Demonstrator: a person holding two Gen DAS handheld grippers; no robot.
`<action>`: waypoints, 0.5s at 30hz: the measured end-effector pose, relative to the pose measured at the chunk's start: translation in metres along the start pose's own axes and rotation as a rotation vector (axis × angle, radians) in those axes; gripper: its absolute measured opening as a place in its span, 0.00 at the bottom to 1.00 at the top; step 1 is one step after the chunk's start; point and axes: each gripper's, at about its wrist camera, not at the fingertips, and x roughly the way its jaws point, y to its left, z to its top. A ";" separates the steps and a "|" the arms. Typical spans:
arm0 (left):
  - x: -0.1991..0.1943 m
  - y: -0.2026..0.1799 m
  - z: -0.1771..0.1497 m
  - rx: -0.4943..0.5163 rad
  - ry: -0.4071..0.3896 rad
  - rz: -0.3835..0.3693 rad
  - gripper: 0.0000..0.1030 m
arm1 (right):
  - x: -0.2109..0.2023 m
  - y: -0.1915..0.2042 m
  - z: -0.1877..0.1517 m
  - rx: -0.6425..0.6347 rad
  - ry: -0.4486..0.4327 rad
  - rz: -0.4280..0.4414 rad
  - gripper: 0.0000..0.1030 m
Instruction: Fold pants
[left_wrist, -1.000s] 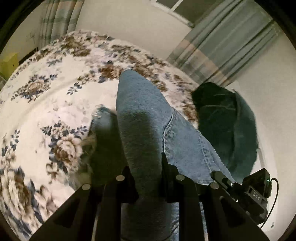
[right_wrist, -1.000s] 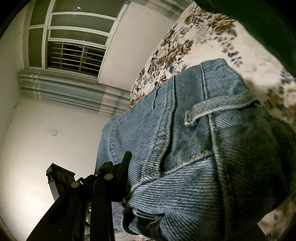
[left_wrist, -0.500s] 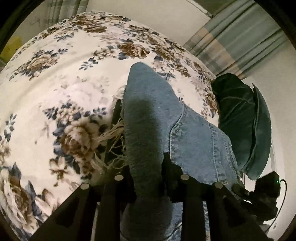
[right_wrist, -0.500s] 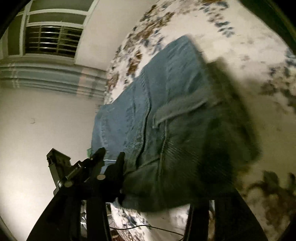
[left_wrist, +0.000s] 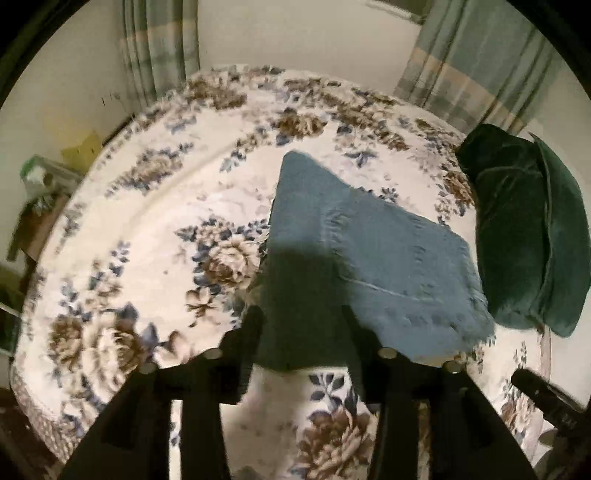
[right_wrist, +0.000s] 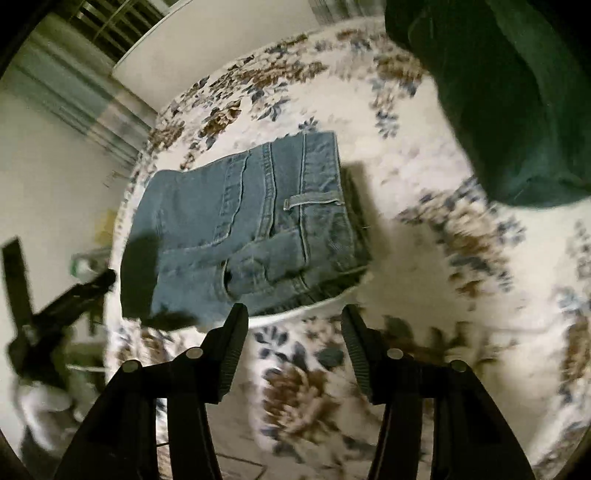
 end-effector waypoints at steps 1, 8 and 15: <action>-0.017 -0.007 -0.006 0.017 -0.019 0.023 0.47 | -0.015 0.005 -0.005 -0.029 -0.026 -0.044 0.67; -0.107 -0.040 -0.038 0.061 -0.100 0.070 0.90 | -0.109 0.031 -0.041 -0.115 -0.168 -0.171 0.97; -0.189 -0.066 -0.080 0.081 -0.195 0.122 0.90 | -0.211 0.051 -0.085 -0.192 -0.334 -0.234 0.99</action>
